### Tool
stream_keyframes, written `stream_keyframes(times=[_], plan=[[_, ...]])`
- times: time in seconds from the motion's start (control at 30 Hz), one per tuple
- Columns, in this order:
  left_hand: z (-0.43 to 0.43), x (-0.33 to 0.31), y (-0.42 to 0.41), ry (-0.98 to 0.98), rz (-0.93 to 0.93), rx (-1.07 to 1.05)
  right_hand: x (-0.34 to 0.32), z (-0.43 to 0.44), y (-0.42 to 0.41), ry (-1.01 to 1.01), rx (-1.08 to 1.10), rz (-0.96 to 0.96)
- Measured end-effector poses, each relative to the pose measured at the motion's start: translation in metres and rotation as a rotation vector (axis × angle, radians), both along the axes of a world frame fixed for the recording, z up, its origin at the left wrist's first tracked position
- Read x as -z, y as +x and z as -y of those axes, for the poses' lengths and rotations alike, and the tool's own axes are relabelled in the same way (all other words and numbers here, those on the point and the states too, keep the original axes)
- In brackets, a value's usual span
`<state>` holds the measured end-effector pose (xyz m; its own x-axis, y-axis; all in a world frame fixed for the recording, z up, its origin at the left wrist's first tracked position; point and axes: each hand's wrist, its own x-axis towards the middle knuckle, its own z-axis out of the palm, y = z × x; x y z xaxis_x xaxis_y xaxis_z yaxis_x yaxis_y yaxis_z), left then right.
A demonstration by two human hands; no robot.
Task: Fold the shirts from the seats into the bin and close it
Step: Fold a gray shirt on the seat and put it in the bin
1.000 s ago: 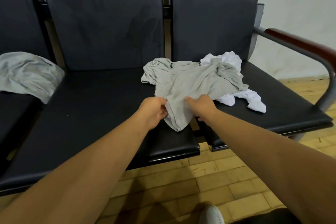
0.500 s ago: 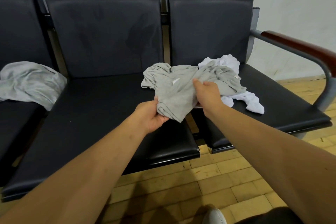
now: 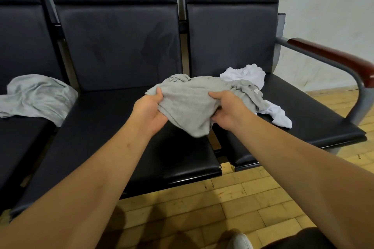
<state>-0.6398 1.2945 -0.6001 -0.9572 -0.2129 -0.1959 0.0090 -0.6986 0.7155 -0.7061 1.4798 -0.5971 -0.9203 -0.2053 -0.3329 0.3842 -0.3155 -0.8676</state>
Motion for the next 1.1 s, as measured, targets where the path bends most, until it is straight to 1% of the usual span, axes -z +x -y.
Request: stream_keyframes(times=[0.07, 0.13, 0.2, 0.27, 0.4, 0.47, 0.53, 0.6, 0.67, 0.73, 0.77, 0.87, 0.9, 0.97, 1.03, 1.1], plan=[[0.002, -0.002, 0.007, -0.053, 0.037, 0.020, -0.004, 0.004, 0.001, -0.046, -0.030, -0.109], [0.003, -0.007, 0.017, -0.036, 0.088, 0.056, -0.010, 0.014, 0.005, 0.038, -0.054, -0.270], [0.006, -0.013, 0.024, -0.049, 0.096, 0.128, -0.015, 0.024, 0.015, 0.139, -0.067, -0.356], [0.014, -0.018, 0.024, -0.108, 0.039, 0.132, -0.013, 0.030, 0.020, 0.172, -0.100, -0.338], [0.027, -0.024, 0.032, -0.044, -0.002, 0.090, -0.003, 0.027, 0.016, 0.146, -0.070, -0.131], [0.032, -0.020, 0.037, -0.074, -0.003, 0.093, -0.003, 0.024, 0.018, 0.112, -0.061, -0.107], [0.037, -0.012, 0.039, -0.144, 0.058, 0.094, -0.006, 0.026, 0.018, 0.002, -0.089, -0.170], [0.043, -0.004, 0.038, -0.191, 0.183, 0.074, -0.019, 0.032, 0.028, -0.069, -0.183, -0.307], [0.043, -0.002, 0.044, -0.200, 0.257, 0.117, -0.034, 0.042, 0.044, -0.060, -0.308, -0.429], [0.040, -0.004, 0.048, -0.139, 0.267, 0.170, -0.045, 0.054, 0.060, -0.035, -0.425, -0.458], [0.038, -0.007, 0.051, -0.117, 0.257, 0.224, -0.047, 0.059, 0.066, -0.013, -0.500, -0.455], [0.033, -0.014, 0.058, -0.180, 0.254, 0.362, -0.044, 0.067, 0.079, 0.060, -0.667, -0.404], [0.030, -0.017, 0.060, -0.227, 0.242, 0.350, -0.041, 0.068, 0.080, 0.074, -0.673, -0.385], [0.034, -0.020, 0.062, -0.281, 0.204, 0.254, -0.037, 0.068, 0.077, 0.061, -0.652, -0.328], [0.044, -0.019, 0.063, -0.259, 0.135, 0.153, -0.036, 0.066, 0.070, 0.009, -0.661, -0.235], [0.057, -0.022, 0.070, -0.238, 0.038, 0.108, -0.034, 0.066, 0.065, 0.029, -0.661, -0.112]])
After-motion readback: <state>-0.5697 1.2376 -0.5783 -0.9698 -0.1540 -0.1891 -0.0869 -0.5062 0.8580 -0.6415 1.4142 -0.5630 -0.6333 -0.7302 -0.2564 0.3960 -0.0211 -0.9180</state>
